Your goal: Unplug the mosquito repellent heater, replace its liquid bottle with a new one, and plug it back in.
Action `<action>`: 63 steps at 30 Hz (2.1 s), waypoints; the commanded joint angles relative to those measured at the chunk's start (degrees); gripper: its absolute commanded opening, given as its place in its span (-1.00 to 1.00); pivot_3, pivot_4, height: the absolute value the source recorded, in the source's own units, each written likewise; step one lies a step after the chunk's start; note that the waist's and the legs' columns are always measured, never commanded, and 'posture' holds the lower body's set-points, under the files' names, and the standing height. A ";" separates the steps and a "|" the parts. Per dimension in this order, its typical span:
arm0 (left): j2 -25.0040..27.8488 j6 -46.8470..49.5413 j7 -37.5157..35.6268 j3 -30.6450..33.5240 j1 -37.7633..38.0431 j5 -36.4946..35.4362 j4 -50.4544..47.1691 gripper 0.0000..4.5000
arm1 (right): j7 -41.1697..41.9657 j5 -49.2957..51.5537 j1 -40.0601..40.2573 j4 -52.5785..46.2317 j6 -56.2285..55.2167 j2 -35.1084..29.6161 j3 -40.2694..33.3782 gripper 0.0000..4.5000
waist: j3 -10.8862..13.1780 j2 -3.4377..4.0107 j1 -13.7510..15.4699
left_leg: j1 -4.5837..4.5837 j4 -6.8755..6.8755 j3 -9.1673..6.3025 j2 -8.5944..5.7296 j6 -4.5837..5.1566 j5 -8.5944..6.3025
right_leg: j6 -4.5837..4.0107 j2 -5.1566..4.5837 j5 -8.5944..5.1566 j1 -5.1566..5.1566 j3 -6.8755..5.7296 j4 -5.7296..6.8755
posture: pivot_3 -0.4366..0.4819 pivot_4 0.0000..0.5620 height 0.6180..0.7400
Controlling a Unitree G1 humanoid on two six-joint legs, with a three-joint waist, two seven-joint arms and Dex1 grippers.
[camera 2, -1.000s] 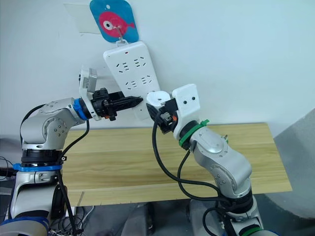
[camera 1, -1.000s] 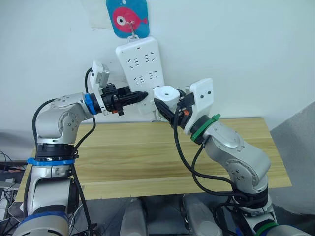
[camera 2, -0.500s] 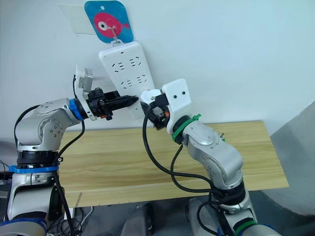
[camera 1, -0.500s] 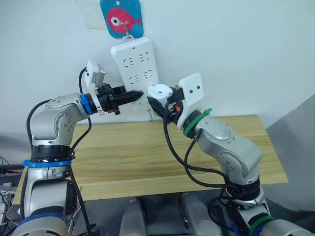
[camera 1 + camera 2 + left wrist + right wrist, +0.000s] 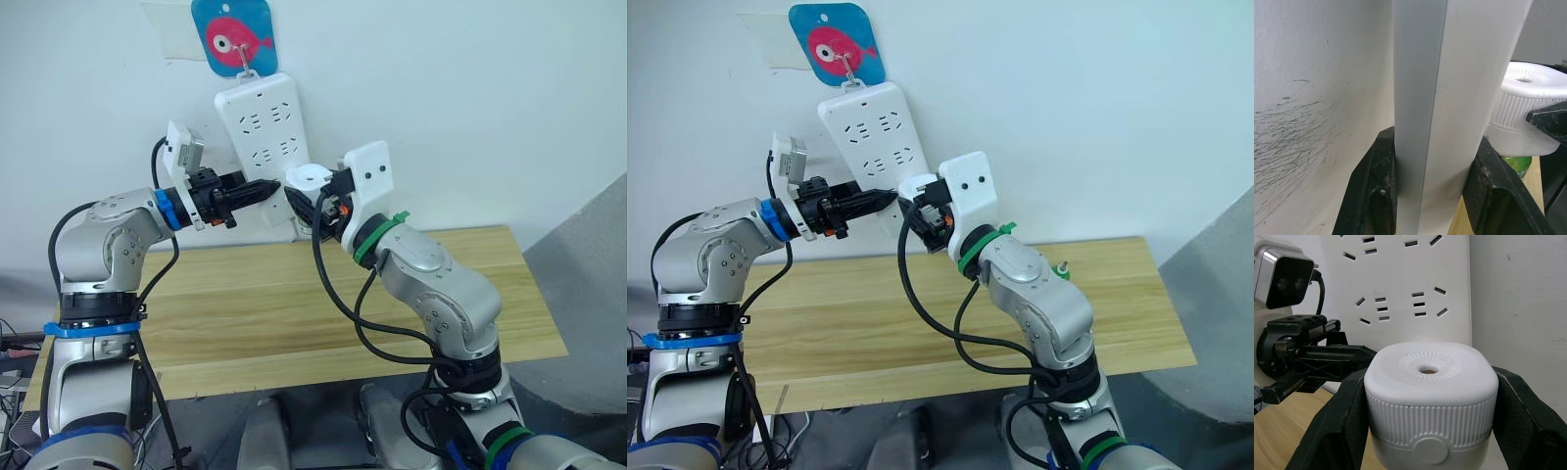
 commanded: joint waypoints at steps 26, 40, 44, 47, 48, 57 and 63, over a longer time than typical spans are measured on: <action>-1.75 -7.79 -0.29 -1.45 -3.11 0.57 1.02 -0.42 | 8.76 6.92 0.78 -9.35 12.32 -6.35 -3.70 0.34 | 0.01 -0.03 2.36 | -0.07 -0.85 0.11 -0.01 -0.01 0.00 | -0.08 -0.04 0.01 -0.05 -0.07 -0.75 | -0.29 -0.04 1.00; -2.02 -9.04 -0.30 -1.98 -3.11 0.75 2.16 -0.42 | 11.45 12.43 2.49 -13.82 16.18 -10.01 -9.11 0.98 | 0.07 -0.13 2.92 | -0.17 -0.93 0.13 -0.01 -0.02 0.00 | -0.15 -0.05 0.05 -0.10 -0.09 -0.97 | -0.33 -0.05 1.00; -1.63 -9.30 -0.76 -1.96 -3.24 0.91 2.91 -0.42 | 14.13 17.22 3.46 -16.68 20.21 -14.27 -13.63 0.98 | 0.07 -0.13 3.16 | -0.19 -0.94 0.15 0.00 -0.01 -0.01 | -0.13 -0.05 0.04 -0.10 -0.08 -1.02 | -0.34 -0.05 1.00; -1.54 -10.02 -1.11 -2.12 -3.48 1.26 4.09 -0.42 | 17.40 19.89 4.39 -17.15 21.53 -19.91 -16.53 0.98 | 0.07 -0.13 3.17 | -0.18 -0.94 0.15 0.00 -0.01 -0.01 | -0.10 -0.05 0.02 -0.10 -0.08 -1.02 | -0.35 -0.06 1.00; -1.52 -10.27 -1.27 -2.20 -3.58 1.36 4.55 -0.42 | 18.06 20.36 4.58 -16.97 21.31 -21.40 -16.91 0.98 | 0.07 -0.13 3.17 | -0.19 -0.94 0.15 -0.01 -0.01 -0.01 | -0.09 -0.05 0.02 -0.09 -0.09 -1.04 | -0.36 -0.07 1.00; 0.69 -14.47 -4.80 -2.84 -4.40 3.95 12.56 0.02 | 25.58 21.03 5.49 -13.20 11.91 -30.37 -16.11 0.82 | 0.08 -0.14 2.95 | -0.17 -0.94 0.16 -0.02 0.01 -0.01 | -0.06 -0.04 0.00 -0.08 -0.07 -1.07 | -0.34 -0.07 1.00; 4.25 -14.57 -5.08 -1.27 0.40 4.52 11.06 0.83 | 28.23 23.33 5.88 -13.14 8.21 -29.52 -13.93 -0.11 | 0.08 -0.14 2.80 | -0.26 -1.15 0.20 0.03 -0.05 -0.01 | -0.28 -0.03 0.12 -0.09 -0.10 -1.49 | -0.30 -0.08 1.00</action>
